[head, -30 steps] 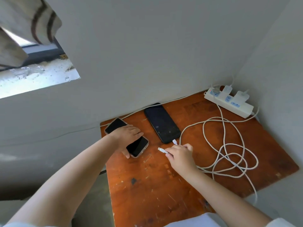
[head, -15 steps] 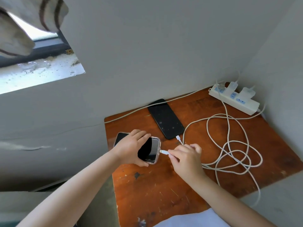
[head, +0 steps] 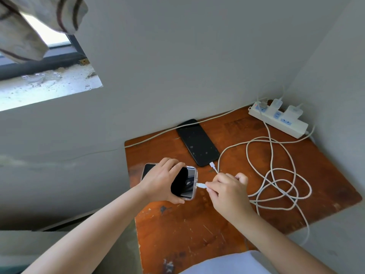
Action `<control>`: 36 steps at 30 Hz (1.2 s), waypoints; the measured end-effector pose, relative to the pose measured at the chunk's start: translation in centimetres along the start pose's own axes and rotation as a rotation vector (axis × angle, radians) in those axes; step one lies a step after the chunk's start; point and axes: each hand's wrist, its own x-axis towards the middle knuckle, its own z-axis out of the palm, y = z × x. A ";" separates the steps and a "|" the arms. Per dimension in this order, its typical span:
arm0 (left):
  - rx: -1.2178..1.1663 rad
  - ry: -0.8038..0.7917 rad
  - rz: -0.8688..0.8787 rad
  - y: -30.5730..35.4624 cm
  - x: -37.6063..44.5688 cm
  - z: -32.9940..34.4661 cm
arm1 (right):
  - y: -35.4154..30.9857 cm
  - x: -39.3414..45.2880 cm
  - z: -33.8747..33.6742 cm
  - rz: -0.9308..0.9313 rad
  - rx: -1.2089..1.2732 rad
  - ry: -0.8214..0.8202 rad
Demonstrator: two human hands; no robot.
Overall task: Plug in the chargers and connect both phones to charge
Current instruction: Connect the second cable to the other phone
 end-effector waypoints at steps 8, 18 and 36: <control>0.035 0.018 0.029 0.7 -0.1 0.2 | -0.3 0.0 -0.5 -0.037 -0.031 0.003; 0.029 0.016 0.019 1.3 0.0 0.3 | 0.3 -0.1 -0.4 -0.030 -0.015 0.016; 0.039 -0.040 0.079 2.0 0.2 0.9 | 0.9 -2.2 0.9 -0.036 0.009 0.001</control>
